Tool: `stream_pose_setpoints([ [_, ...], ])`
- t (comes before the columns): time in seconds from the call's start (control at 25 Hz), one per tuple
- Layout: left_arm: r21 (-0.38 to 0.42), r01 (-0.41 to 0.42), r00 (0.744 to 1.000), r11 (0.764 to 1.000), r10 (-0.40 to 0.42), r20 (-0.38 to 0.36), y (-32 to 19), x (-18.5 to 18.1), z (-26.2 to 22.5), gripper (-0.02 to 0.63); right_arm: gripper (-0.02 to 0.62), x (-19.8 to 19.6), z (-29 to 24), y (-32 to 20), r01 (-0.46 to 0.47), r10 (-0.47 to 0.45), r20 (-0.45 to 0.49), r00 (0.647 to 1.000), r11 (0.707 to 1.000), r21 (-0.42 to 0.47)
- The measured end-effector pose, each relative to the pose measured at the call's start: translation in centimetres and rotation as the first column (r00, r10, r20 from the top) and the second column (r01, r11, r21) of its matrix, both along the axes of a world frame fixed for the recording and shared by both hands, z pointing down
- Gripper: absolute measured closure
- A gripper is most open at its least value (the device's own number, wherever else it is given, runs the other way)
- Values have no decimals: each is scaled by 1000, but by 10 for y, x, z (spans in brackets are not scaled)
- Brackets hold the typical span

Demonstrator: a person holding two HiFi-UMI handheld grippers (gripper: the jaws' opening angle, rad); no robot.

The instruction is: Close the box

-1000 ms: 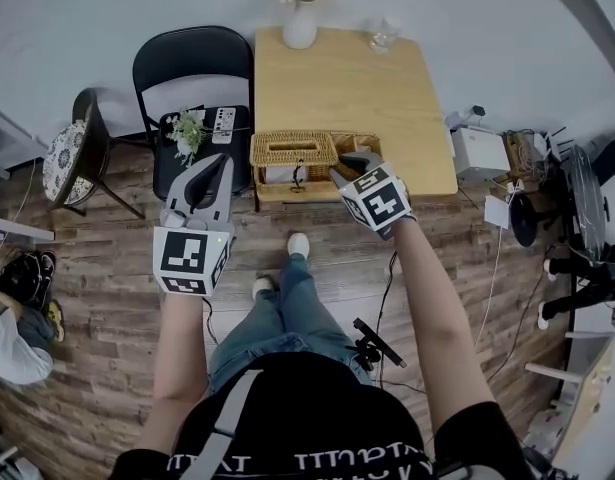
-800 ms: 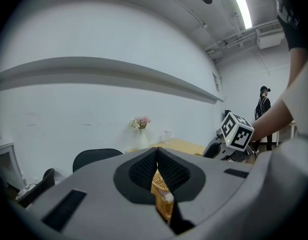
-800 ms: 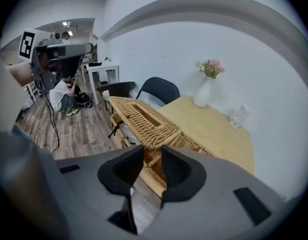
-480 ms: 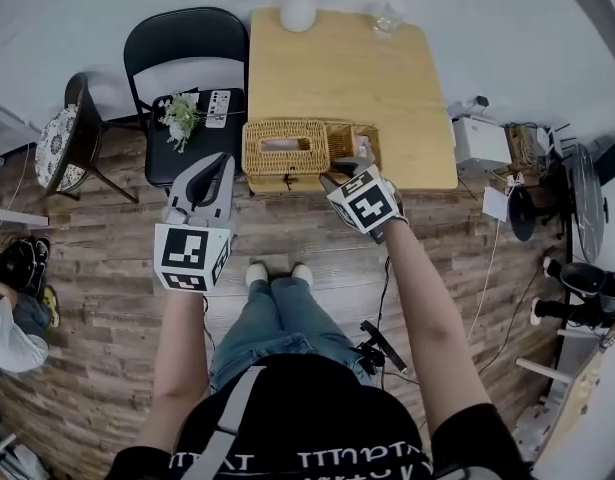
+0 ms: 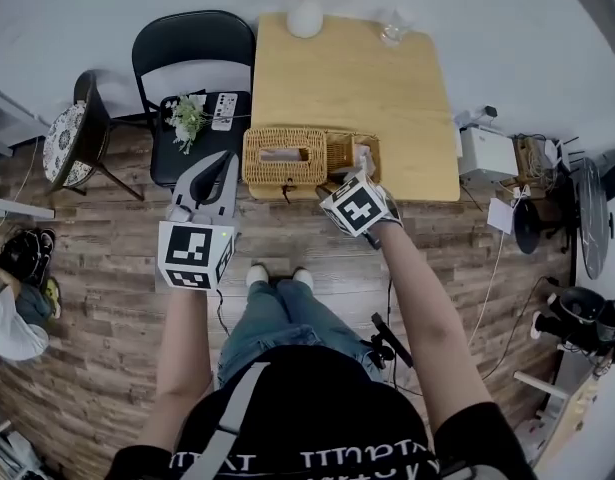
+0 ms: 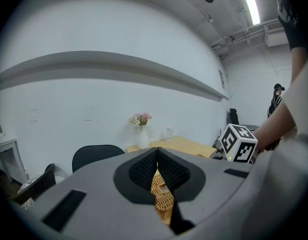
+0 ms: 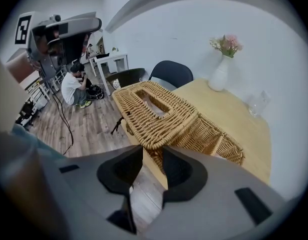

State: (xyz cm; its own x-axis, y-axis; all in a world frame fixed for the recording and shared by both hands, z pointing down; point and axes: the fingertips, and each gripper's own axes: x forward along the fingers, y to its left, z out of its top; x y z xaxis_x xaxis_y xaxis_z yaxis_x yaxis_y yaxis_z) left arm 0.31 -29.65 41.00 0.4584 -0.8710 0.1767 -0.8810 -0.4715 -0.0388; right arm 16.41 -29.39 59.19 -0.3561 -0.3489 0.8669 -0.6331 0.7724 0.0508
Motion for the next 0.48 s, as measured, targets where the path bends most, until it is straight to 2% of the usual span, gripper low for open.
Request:
stream_pose_setpoints([
  [0.16,14,2,1000,1000,-2,5,0,4,-9,594,462,0,-2,2,0,0,-20,1000,1000,-17],
  [0.28,43,-5,1000,999,5,16,-1,9,-20,594,431,3,-11,-1,0,0,-35,999,1000,-12],
  [0.48,94,-1,1000,996,-1,26,-5,10,-41,594,420,6,-38,-9,-33,33,22,999,999,14],
])
